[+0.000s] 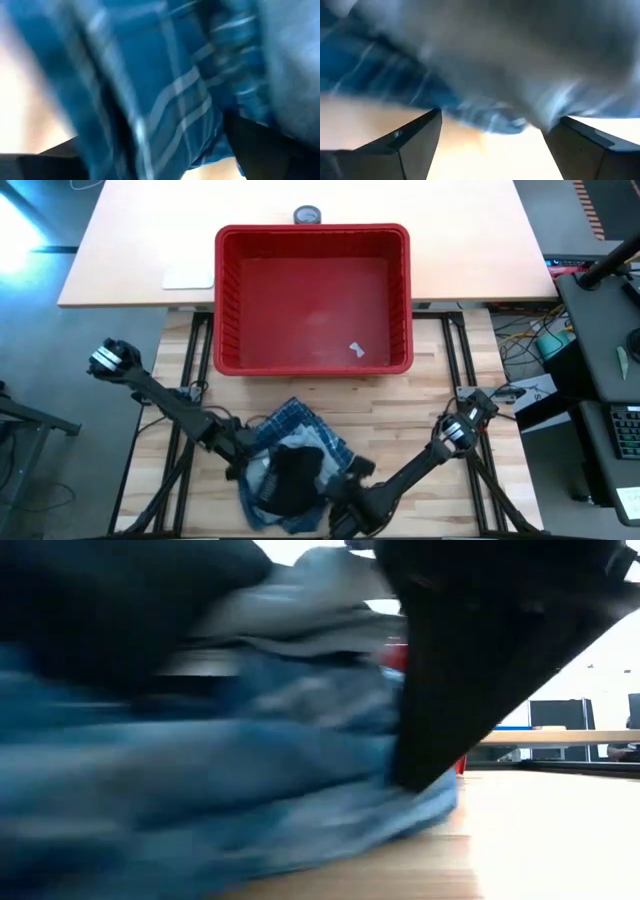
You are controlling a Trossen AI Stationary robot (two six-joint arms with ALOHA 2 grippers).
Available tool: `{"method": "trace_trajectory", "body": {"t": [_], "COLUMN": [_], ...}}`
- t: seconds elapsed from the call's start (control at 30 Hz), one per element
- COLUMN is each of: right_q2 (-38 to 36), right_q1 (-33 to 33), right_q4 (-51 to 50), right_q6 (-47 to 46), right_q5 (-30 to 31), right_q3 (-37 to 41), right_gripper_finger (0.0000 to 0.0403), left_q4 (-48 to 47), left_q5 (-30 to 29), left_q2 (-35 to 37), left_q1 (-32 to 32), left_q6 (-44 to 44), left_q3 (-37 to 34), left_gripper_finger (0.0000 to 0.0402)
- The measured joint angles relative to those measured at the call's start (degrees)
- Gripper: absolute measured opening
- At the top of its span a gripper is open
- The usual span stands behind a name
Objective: Fold Laundry from Bin
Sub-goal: Put the folded clothes into the red bin
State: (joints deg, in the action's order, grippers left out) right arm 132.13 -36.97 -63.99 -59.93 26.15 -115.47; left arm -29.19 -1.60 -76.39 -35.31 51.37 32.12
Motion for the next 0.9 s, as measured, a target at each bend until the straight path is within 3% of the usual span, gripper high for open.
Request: {"method": "trace_trajectory", "body": {"t": [0.2,0.37,0.47,0.57,0.67,0.8,0.9], "right_q2": [-6.31,-18.06,-25.04,-31.20,-35.20,-34.79,-32.97], "right_q1": [0.66,-2.95,-6.73,-9.92,-11.89,-11.92,-10.51], "right_q4": [-10.08,-13.66,-10.81,-0.89,19.15,46.73,57.29], "right_q6": [-3.56,-12.16,-19.09,-26.91,-33.45,-38.90,-43.83], "right_q5": [0.83,-0.12,-1.59,-2.60,-1.50,0.39,3.94], "right_q3": [8.44,19.63,26.59,33.53,42.00,53.41,58.51], "right_gripper_finger": [0.0325,0.0325,0.0325,0.0325,0.0325,0.0325,0.0325], "left_q4": [11.38,-1.56,-11.36,-15.60,-11.05,6.85,20.45], "left_q5": [4.99,4.50,4.45,4.22,2.77,-1.41,-2.26], "left_q2": [-9.46,-13.13,-12.52,-9.39,-5.27,0.45,2.07], "left_q1": [-0.22,-0.39,-0.37,-0.20,0.77,2.78,3.65], "left_q6": [-1.44,-6.22,-7.43,-7.01,-3.70,1.03,3.78], "left_q3": [13.05,23.18,24.74,22.80,16.93,6.52,-1.02], "left_gripper_finger": [0.0319,0.0319,0.0319,0.0319,0.0319,0.0319,0.0319]}}
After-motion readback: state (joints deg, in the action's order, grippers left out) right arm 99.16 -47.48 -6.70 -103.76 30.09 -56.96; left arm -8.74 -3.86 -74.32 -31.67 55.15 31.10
